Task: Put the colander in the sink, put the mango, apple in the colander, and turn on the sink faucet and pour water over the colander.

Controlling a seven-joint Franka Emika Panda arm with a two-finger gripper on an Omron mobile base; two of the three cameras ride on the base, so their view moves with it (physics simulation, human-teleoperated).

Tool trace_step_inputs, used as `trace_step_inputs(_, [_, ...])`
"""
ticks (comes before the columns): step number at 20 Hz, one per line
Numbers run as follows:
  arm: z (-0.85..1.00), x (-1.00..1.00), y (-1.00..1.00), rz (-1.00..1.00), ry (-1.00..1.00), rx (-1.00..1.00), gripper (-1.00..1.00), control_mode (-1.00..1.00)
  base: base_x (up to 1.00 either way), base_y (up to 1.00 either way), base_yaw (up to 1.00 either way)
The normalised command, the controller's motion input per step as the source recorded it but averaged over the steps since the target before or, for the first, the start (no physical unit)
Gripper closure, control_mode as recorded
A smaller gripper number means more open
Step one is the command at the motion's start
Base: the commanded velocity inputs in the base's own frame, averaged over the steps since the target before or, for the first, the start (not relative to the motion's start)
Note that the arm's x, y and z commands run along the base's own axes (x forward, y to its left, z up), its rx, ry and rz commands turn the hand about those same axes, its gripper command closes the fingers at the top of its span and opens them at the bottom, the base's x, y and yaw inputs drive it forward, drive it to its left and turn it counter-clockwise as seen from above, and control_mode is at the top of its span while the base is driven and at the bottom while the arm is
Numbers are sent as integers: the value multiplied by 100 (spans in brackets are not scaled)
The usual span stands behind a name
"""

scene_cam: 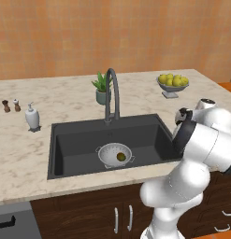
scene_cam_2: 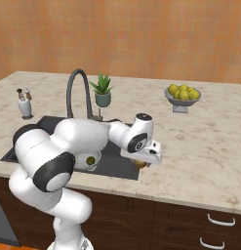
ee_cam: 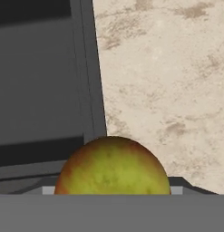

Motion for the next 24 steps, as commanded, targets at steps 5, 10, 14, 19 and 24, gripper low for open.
trace_step_inputs(5, [17, 2, 61, 1, 0, 1, 100, -100, 0, 0, 0])
trace_step_inputs(10, [11, 5, 56, 4, 0, 4, 100, -100, 0, 0, 0])
trace_step_inputs(14, [0, 6, 60, 4, 0, 3, 100, -100, 0, 0, 0])
trace_step_inputs(19, [0, 17, 67, 5, 0, 1, 100, -100, 0, 0, 0])
trace_step_inputs(24, [0, 26, 68, 4, 0, 1, 100, -100, 0, 0, 0])
